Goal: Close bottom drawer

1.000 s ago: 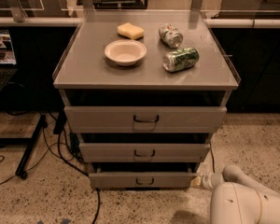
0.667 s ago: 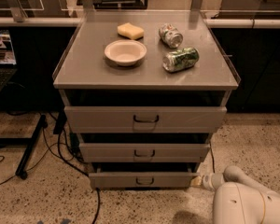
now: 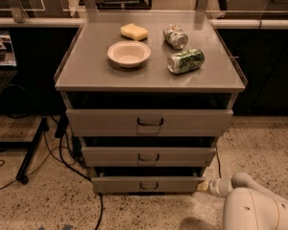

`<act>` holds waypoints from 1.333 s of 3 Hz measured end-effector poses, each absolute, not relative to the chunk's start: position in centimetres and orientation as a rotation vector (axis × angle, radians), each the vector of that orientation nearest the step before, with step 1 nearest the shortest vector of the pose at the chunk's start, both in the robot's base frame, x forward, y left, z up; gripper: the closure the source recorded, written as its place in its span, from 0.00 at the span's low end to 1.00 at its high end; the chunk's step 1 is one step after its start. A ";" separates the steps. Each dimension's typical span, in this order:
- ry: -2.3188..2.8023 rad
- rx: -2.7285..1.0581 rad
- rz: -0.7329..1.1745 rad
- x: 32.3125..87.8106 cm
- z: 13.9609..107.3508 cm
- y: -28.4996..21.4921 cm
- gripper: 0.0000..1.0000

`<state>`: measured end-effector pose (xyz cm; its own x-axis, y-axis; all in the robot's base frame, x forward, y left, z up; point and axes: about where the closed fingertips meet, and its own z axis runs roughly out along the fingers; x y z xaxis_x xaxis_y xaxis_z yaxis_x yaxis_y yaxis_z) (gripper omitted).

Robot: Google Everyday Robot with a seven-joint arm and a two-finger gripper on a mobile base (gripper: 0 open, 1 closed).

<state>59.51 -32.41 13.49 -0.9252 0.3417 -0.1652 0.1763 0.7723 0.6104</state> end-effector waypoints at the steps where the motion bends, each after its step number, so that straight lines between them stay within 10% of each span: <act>1: 2.685 0.385 0.893 60.2 14.1 -32.0 1.00; 4: 2.721 0.314 0.883 62.3 15.0 -30.9 0.87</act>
Offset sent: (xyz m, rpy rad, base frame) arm 0.0744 0.0246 0.0399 -0.0504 -0.0641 0.0959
